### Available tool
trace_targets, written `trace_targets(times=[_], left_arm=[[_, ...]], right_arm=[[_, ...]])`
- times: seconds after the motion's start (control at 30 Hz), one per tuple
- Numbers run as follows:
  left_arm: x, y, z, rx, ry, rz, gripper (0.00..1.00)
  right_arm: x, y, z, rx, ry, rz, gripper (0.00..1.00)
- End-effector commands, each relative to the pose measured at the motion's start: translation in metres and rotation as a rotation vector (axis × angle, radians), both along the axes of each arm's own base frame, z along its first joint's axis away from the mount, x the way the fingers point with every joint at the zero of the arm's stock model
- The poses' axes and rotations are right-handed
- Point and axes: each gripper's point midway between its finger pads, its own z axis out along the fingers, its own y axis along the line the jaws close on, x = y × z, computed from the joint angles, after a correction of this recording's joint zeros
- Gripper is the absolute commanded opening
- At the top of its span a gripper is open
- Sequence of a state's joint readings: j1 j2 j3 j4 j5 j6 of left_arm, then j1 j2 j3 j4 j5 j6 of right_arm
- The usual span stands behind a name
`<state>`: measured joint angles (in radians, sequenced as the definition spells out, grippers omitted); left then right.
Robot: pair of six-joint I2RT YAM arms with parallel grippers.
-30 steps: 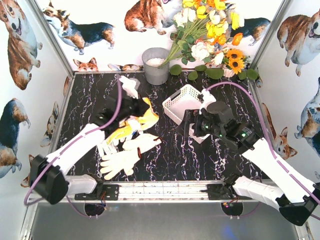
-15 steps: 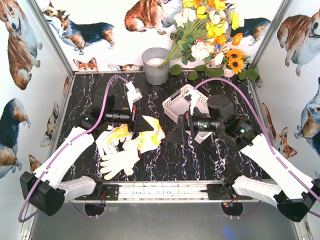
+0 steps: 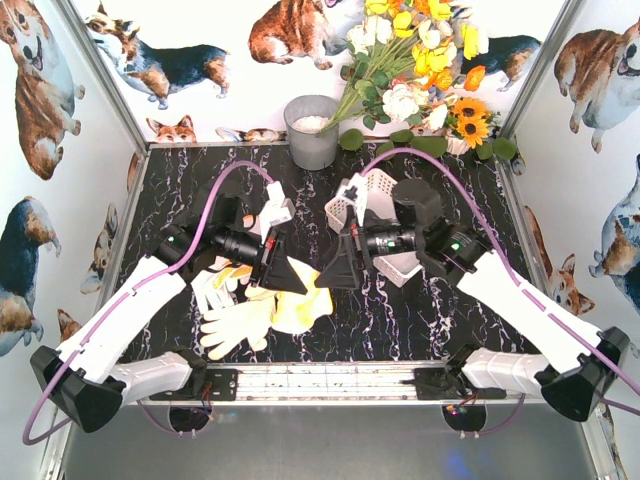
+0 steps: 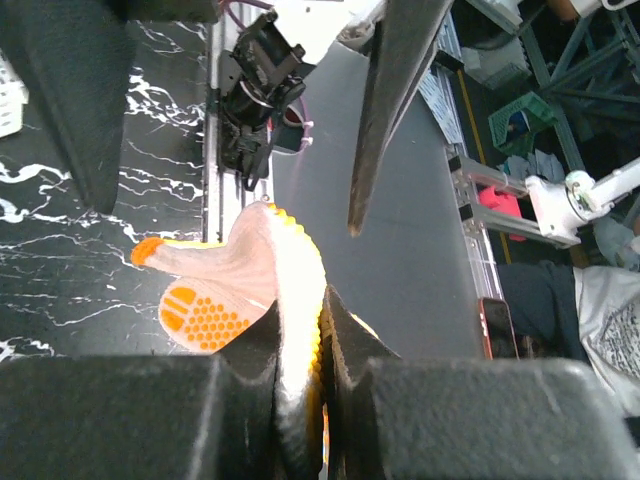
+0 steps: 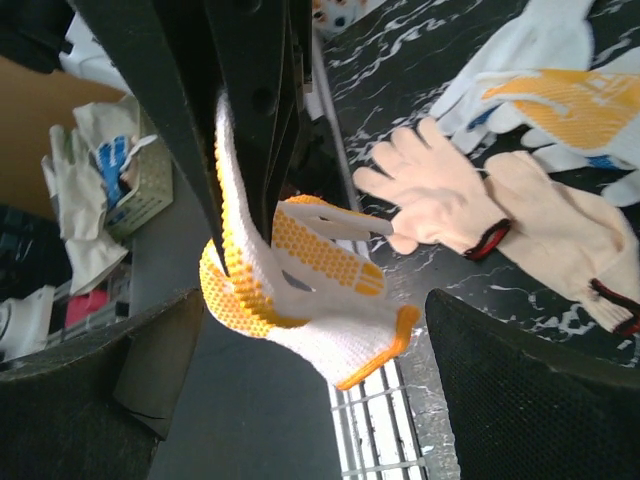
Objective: Put the gloves into the storage basket
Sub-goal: Pick up the glove from the center of the board, then place the glove at the center of the board.
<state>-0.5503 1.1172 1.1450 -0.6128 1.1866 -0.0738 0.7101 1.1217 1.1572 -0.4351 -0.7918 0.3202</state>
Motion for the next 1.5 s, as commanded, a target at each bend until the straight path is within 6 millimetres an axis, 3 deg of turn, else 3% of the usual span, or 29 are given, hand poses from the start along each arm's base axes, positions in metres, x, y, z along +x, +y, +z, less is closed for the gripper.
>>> trace_targets(times=[0.0,0.2,0.33,0.43,0.6,0.83,0.87,1.03,1.07,1.17,1.27,1.37,1.47], left_arm=[[-0.014,0.002,0.007,0.006,-0.029,-0.051,0.0],[-0.014,0.002,0.006,0.015,-0.032,-0.055,0.0],[-0.012,0.003,0.006,0.022,-0.054,-0.033,0.0],[-0.012,0.003,0.007,0.02,-0.062,-0.031,0.0],[-0.011,0.002,0.007,0.02,-0.06,-0.034,0.0],[-0.001,0.001,0.002,0.054,-0.078,0.013,0.01],[0.003,0.001,-0.001,0.068,-0.089,0.035,0.03],[0.043,0.001,-0.019,0.143,-0.134,0.271,0.22],[0.054,0.003,-0.024,0.158,-0.143,0.338,0.34],[0.086,0.013,-0.036,0.203,-0.179,0.544,0.56],[0.112,0.027,-0.044,0.217,-0.186,0.746,0.71],[0.12,0.03,-0.052,0.166,-0.118,0.857,0.76],[0.109,0.02,-0.052,0.045,-0.025,0.845,0.79]], right_arm=[[-0.019,0.015,0.025,0.074,-0.047,0.156,0.97],[-0.039,0.019,0.013,0.06,0.002,0.241,0.96],[-0.049,0.014,0.003,0.051,0.055,0.266,0.86],[-0.053,0.01,-0.003,0.043,0.076,0.255,0.7],[-0.051,0.008,-0.02,0.009,0.122,0.216,0.52],[-0.052,0.002,-0.029,0.019,0.148,0.145,0.01],[-0.051,0.002,-0.031,0.015,0.159,0.124,0.0],[-0.038,-0.003,-0.047,-0.019,0.231,-0.029,0.0],[-0.035,-0.004,-0.05,-0.024,0.253,-0.068,0.0],[-0.029,-0.009,-0.062,-0.037,0.34,-0.179,0.0],[-0.023,-0.02,-0.086,-0.094,0.441,-0.307,0.0],[-0.017,-0.034,-0.108,-0.134,0.539,-0.439,0.0],[-0.012,-0.044,-0.119,-0.132,0.609,-0.542,0.0]])
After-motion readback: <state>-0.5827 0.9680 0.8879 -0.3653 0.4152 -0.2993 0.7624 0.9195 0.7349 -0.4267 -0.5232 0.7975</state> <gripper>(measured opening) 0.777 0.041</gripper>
